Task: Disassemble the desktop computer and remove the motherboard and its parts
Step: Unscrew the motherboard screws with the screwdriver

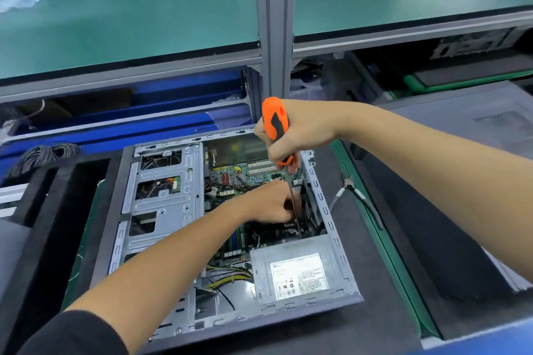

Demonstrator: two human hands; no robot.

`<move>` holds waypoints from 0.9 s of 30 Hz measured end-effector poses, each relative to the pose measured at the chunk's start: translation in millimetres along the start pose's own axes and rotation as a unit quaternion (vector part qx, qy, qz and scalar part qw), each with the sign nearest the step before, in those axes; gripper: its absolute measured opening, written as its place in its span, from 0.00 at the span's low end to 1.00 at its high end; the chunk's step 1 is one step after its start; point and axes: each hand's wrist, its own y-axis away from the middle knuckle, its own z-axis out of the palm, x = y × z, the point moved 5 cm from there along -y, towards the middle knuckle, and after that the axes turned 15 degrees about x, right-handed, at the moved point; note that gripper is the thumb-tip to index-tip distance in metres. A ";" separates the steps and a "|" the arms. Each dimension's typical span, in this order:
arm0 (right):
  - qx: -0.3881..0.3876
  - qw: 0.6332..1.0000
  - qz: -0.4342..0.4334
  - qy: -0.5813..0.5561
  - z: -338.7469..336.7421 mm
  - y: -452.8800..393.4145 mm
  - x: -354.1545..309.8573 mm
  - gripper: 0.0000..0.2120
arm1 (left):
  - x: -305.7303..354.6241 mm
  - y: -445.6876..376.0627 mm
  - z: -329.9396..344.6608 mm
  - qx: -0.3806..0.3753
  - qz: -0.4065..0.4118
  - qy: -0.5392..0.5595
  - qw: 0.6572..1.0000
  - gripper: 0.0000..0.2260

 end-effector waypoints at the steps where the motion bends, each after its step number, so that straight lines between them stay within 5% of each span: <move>1: -0.007 1.000 -0.004 -0.002 0.6 -0.1 0.1 0.16 | -2.6 -1.8 0.0 0.000 -0.003 -0.018 1.000 0.03; 12: 0.015 0.998 -0.037 -0.046 -32.1 -5.6 -10.3 0.13 | -13.5 -13.2 -9.8 -0.079 -0.025 -0.085 0.993 0.06; 27: -0.093 0.996 -0.014 0.002 -7.8 -0.6 -9.8 0.14 | -4.9 -0.5 -1.3 -0.109 0.032 -0.060 0.992 0.10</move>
